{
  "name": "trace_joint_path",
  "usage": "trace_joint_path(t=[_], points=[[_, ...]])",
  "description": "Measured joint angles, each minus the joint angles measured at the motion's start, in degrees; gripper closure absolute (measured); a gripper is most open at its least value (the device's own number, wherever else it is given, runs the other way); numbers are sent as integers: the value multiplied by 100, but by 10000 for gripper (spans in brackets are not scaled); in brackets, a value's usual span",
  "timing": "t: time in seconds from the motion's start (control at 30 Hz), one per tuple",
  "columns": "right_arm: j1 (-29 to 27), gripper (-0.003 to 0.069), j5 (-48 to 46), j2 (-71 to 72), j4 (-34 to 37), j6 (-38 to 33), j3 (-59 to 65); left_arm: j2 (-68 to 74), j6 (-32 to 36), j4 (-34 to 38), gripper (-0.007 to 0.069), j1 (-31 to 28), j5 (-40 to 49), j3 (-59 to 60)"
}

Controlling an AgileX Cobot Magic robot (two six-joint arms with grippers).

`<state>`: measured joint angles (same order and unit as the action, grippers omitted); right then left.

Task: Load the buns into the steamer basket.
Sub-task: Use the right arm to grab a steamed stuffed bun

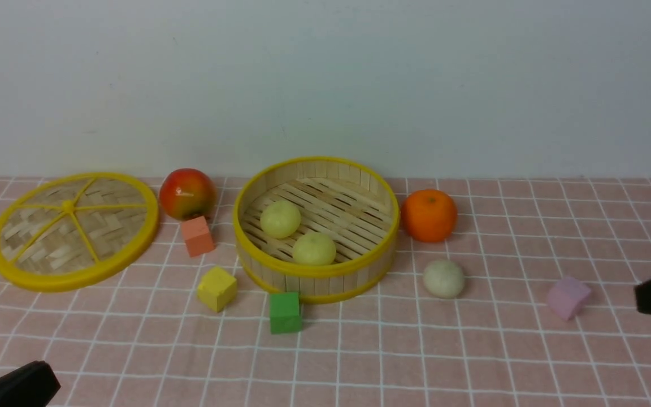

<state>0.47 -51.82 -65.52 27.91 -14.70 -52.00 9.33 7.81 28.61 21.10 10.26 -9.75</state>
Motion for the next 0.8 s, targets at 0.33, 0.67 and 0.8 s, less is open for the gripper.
trace_joint_path(t=[0.33,0.67,0.8], points=[[1697,631,-190,-3247,-1609,1072,-2264,0,0,0,638,0,0,0],[2090,551,-269,-4962,-2542,1916,-3818,0,0,0,637,0,0,0],[2090,435,-180,-5287,-2562,2009,-4040,0,0,0,637,0,0,0]])
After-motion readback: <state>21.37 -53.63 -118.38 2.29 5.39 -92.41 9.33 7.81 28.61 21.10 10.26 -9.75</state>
